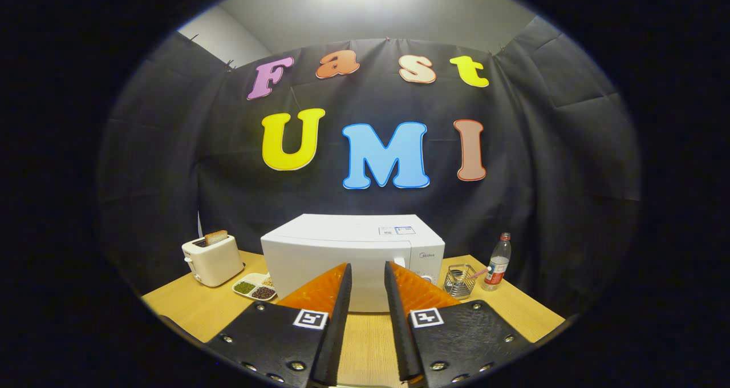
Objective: Open the microwave, put the food inside, and close the microwave door.
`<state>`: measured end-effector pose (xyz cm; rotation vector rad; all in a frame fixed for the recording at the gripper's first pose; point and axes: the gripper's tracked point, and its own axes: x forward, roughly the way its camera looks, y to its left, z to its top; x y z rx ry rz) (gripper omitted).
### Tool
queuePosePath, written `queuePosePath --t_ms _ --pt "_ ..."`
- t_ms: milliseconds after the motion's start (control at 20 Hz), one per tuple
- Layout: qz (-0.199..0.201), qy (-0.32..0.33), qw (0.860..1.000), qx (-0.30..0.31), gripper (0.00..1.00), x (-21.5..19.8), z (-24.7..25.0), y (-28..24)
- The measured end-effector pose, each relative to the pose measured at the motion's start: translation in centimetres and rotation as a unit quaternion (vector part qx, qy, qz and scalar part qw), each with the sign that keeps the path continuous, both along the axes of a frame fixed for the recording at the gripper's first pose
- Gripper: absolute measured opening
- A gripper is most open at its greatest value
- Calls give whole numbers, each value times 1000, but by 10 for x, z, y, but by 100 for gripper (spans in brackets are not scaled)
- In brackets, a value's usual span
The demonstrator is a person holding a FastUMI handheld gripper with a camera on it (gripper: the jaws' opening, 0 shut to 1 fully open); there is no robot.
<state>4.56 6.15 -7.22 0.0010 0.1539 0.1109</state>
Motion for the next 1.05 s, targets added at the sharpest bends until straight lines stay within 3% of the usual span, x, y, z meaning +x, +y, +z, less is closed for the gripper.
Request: queuePosePath --t_ms 50,250,1050 --pt "0 -1 1000 1 44 -8 1 0" --pt "5 -12 1000 -1 95 -33 6 0" --pt "12 -42 999 14 97 -77 32 0"
